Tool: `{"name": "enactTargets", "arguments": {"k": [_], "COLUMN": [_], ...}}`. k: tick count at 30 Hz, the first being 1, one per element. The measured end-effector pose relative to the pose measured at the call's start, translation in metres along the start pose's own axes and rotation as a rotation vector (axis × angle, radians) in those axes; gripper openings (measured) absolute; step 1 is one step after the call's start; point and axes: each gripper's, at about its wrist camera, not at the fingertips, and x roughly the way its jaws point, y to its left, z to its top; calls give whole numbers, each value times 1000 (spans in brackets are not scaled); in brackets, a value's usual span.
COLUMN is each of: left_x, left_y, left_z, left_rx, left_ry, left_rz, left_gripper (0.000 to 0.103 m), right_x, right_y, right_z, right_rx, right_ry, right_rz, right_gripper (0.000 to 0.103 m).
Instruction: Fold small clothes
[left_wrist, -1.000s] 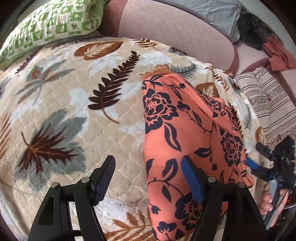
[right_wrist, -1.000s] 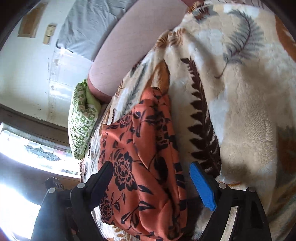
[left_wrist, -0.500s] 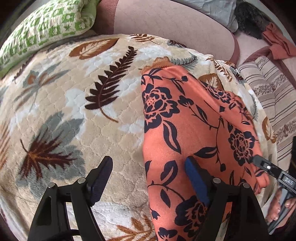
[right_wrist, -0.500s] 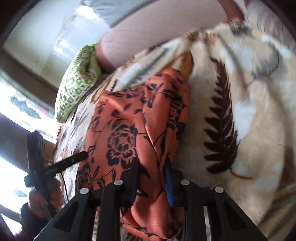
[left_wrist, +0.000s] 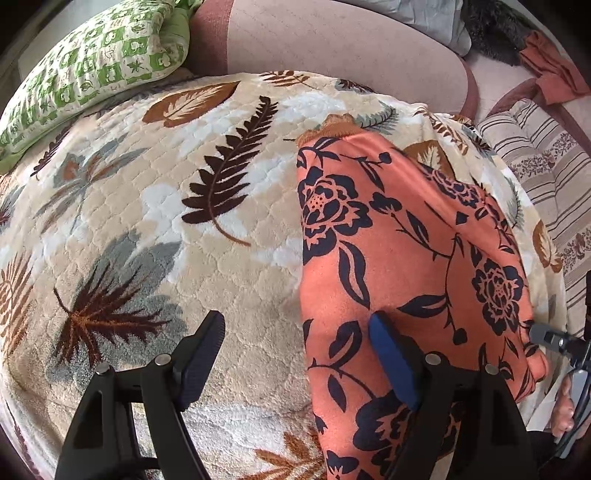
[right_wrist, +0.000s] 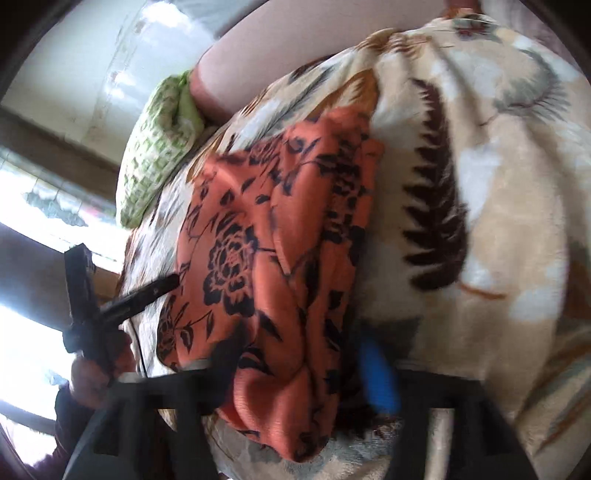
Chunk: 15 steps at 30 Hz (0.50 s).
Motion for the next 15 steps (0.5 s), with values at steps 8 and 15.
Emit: {"name": "enactTargets", "arguments": {"k": [8,15], "left_x": [-5,14], "left_y": [2,-9], "left_z": [2,10], "left_rx": [-24,-59], "left_ry": [-20,70], "left_rz": [-129,-250], "left_gripper": [81,81], "right_x": [11,60], "right_y": [-18,-30], "right_z": [15,26], "right_rx": [136,243], "right_ry": [-6,60], "right_rz": [93,206], "right_gripper": [73,74]}}
